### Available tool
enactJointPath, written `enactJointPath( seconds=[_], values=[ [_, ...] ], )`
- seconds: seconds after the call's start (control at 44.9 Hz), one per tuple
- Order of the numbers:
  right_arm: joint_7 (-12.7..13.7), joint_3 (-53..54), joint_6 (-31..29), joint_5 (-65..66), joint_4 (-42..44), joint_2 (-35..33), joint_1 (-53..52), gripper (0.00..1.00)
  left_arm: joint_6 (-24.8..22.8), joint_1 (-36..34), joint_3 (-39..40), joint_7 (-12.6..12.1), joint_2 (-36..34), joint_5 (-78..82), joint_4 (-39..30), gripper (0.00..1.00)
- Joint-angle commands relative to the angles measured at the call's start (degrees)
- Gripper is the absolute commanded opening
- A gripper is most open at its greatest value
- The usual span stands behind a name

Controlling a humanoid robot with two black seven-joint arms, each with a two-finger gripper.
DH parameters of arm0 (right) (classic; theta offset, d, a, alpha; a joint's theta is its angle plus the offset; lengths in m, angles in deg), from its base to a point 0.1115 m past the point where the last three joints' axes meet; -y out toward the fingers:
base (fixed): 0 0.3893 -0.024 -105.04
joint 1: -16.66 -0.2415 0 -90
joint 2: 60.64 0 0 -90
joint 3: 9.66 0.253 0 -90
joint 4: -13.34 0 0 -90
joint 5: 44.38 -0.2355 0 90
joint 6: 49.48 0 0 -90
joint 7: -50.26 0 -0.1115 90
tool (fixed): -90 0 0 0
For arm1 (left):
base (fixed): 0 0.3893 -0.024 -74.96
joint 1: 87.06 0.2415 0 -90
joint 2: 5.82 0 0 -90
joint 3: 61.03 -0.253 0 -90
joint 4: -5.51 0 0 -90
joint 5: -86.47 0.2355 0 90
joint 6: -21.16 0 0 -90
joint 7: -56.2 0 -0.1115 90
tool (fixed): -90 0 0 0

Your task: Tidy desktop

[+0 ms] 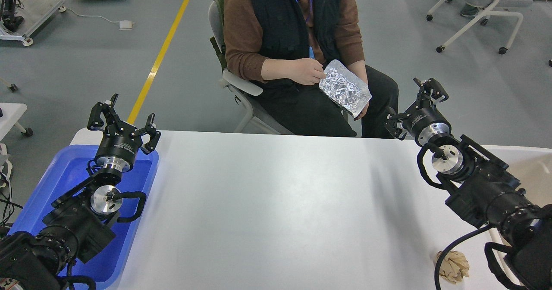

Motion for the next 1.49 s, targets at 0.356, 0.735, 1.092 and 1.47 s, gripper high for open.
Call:
enactJointPath(
  seconds=[0.356, 0.735, 1.092, 1.47],
  values=[
    [0.0, -0.1, 0.0, 0.0, 0.0, -0.2, 0.5, 1.00, 0.0, 0.0, -0.1, 0.1, -0.1, 0.0, 0.0, 1.00],
    [0.0, -0.2, -0.1, 0.0, -0.2, -0.1, 0.9, 1.00, 0.0, 0.0, 0.0, 0.1, -0.1, 0.0, 0.0, 1.00],
    [0.0, -3.1, -0.1, 0.0, -2.5, -0.8, 1.2, 1.00, 0.0, 0.0, 0.0, 0.1, -0.1, 0.0, 0.0, 1.00],
    [0.0, -6.5, 0.0, 3.7, -17.7, -13.6, 4.2, 1.00, 0.0, 0.0, -0.1, 0.1, -0.1, 0.0, 0.0, 1.00]
  ],
)
